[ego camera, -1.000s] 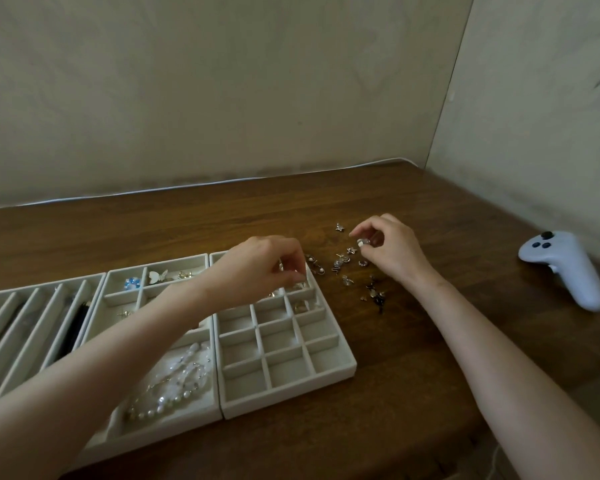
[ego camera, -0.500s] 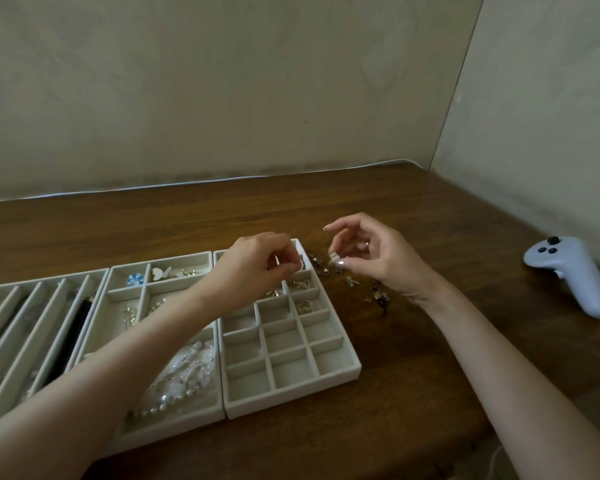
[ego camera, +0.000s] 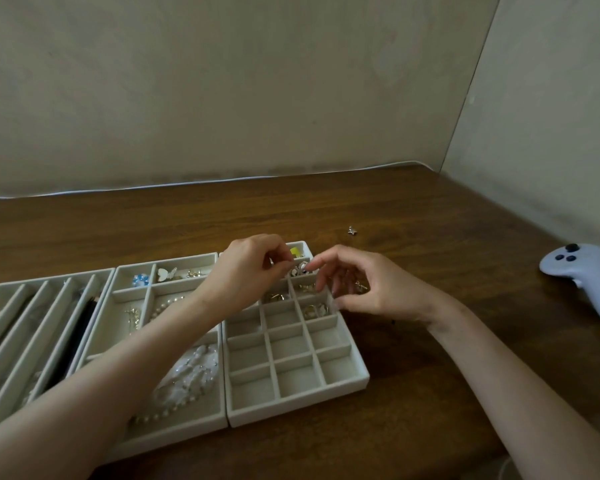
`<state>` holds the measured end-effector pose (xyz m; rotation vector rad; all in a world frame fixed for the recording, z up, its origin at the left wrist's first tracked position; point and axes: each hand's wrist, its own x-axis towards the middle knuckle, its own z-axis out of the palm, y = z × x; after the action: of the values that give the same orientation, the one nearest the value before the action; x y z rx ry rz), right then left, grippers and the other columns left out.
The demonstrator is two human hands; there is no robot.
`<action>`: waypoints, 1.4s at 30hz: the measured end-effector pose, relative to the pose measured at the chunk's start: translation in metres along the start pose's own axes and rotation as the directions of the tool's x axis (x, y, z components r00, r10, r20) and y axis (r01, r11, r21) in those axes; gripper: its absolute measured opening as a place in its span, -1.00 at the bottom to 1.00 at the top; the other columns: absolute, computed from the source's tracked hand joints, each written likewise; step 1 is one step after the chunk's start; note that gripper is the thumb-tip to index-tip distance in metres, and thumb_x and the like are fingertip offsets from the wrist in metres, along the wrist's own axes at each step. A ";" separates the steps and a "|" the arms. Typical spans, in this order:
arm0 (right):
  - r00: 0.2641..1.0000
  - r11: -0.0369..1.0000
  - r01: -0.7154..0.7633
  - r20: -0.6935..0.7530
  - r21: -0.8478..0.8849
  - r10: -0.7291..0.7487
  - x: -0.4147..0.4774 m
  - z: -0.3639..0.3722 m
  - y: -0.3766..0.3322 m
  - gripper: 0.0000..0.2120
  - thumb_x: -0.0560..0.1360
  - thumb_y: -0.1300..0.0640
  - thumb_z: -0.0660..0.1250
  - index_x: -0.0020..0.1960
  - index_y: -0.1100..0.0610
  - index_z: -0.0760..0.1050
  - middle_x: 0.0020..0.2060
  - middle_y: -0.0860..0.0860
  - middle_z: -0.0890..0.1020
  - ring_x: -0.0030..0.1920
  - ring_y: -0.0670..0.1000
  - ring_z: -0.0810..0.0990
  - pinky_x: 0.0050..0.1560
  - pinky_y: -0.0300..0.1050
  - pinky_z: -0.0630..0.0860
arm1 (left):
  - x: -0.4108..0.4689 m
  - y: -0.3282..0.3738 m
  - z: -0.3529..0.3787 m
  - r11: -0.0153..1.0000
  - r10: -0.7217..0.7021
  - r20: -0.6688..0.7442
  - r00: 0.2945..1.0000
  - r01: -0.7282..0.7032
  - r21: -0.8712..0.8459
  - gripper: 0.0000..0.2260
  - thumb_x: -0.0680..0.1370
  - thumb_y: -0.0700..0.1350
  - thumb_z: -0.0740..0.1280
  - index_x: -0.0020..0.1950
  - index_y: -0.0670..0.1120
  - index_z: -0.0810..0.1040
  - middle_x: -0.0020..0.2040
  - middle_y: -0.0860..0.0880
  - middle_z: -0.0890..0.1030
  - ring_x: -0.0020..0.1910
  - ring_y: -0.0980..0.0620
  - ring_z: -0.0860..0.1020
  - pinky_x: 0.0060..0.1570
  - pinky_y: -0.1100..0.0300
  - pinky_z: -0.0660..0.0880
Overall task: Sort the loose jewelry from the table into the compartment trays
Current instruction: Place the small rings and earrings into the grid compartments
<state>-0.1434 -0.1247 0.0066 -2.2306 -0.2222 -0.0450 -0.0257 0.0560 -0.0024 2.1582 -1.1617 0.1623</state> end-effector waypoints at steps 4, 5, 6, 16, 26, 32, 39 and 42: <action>0.992 1.000 -0.001 -0.124 0.020 0.004 0.001 -0.003 0.002 -0.63 0.46 0.33 0.36 0.19 0.02 0.50 -0.03 -0.06 0.60 -0.08 -0.12 0.56 -0.04 -0.18 0.54 | 0.000 0.001 0.000 1.000 -0.011 0.032 0.999 0.011 0.001 -0.93 0.50 -0.17 0.36 -0.15 -0.01 0.56 -0.21 0.10 0.56 -0.23 0.18 0.50 -0.28 0.40 0.34; 0.981 1.000 -0.003 -0.193 0.013 0.006 0.001 -0.004 0.004 -0.67 0.47 0.33 0.35 0.17 0.03 0.52 -0.05 -0.05 0.60 -0.10 -0.14 0.56 -0.08 -0.23 0.53 | 0.000 0.001 0.000 1.000 -0.010 0.039 0.999 0.010 -0.004 -0.93 0.50 -0.17 0.36 -0.15 -0.01 0.56 -0.20 0.10 0.57 -0.23 0.18 0.50 -0.27 0.40 0.36; 0.964 1.000 -0.011 -0.266 -0.004 0.010 0.002 -0.005 0.007 -0.70 0.48 0.33 0.33 0.14 0.04 0.54 -0.07 -0.05 0.61 -0.13 -0.17 0.55 -0.13 -0.28 0.51 | -0.001 0.002 0.000 1.000 -0.009 0.043 0.999 0.009 -0.011 -0.94 0.51 -0.16 0.36 -0.14 0.00 0.56 -0.20 0.10 0.58 -0.22 0.18 0.51 -0.27 0.40 0.37; 0.854 0.925 -0.242 -0.517 -0.294 0.059 0.006 -0.017 0.038 -0.81 0.47 0.31 0.36 -0.04 0.03 0.60 -0.11 -0.11 0.54 -0.28 -0.17 0.45 -0.21 -0.36 0.40 | -0.003 0.006 0.002 0.999 0.036 0.041 0.999 -0.035 -0.023 -0.95 0.52 -0.13 0.35 -0.13 -0.06 0.58 -0.23 0.12 0.55 -0.22 0.17 0.51 -0.26 0.38 0.40; 0.917 0.888 -0.170 -0.398 -0.428 -0.016 0.013 -0.010 0.040 -0.80 0.49 0.16 0.38 0.06 -0.06 0.61 -0.01 -0.09 0.50 0.01 -0.14 0.38 0.01 -0.24 0.32 | -0.005 0.011 0.004 0.996 0.094 0.022 0.995 -0.094 0.001 -0.96 0.51 -0.15 0.35 -0.10 -0.10 0.58 -0.18 0.05 0.57 -0.22 0.09 0.51 -0.24 0.28 0.44; 0.949 0.837 -0.178 -0.316 -0.517 0.006 0.021 -0.003 0.038 -0.81 0.43 -0.01 0.43 0.04 -0.09 0.62 0.03 -0.08 0.47 0.11 -0.07 0.36 0.09 -0.14 0.37 | -0.004 0.007 0.005 0.996 0.082 0.017 0.996 -0.083 0.015 -0.95 0.51 -0.14 0.36 -0.09 -0.10 0.59 -0.17 0.04 0.57 -0.23 0.12 0.49 -0.25 0.31 0.41; 0.944 0.834 -0.206 -0.329 -0.512 0.031 0.020 -0.003 0.036 -0.91 0.42 0.03 0.45 -0.08 -0.04 0.61 0.01 -0.10 0.46 0.12 -0.08 0.38 0.11 -0.13 0.39 | -0.004 0.005 0.006 0.997 0.079 0.009 0.997 -0.080 0.023 -0.97 0.50 -0.15 0.36 -0.10 -0.09 0.59 -0.18 0.05 0.57 -0.24 0.12 0.49 -0.26 0.36 0.37; 0.949 0.821 -0.196 -0.314 -0.536 0.022 0.020 -0.003 0.035 -0.92 0.43 0.02 0.44 -0.09 -0.03 0.61 0.00 -0.11 0.46 0.12 -0.10 0.37 0.12 -0.15 0.37 | -0.004 0.007 0.006 0.996 0.092 0.000 0.996 -0.092 0.004 -0.98 0.50 -0.16 0.36 -0.10 -0.08 0.58 -0.18 0.06 0.57 -0.24 0.11 0.49 -0.26 0.31 0.43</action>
<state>-0.1174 -0.1454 -0.0168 -2.7821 0.1068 -0.4310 -0.0350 0.0521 -0.0050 2.1088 -1.2624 0.2053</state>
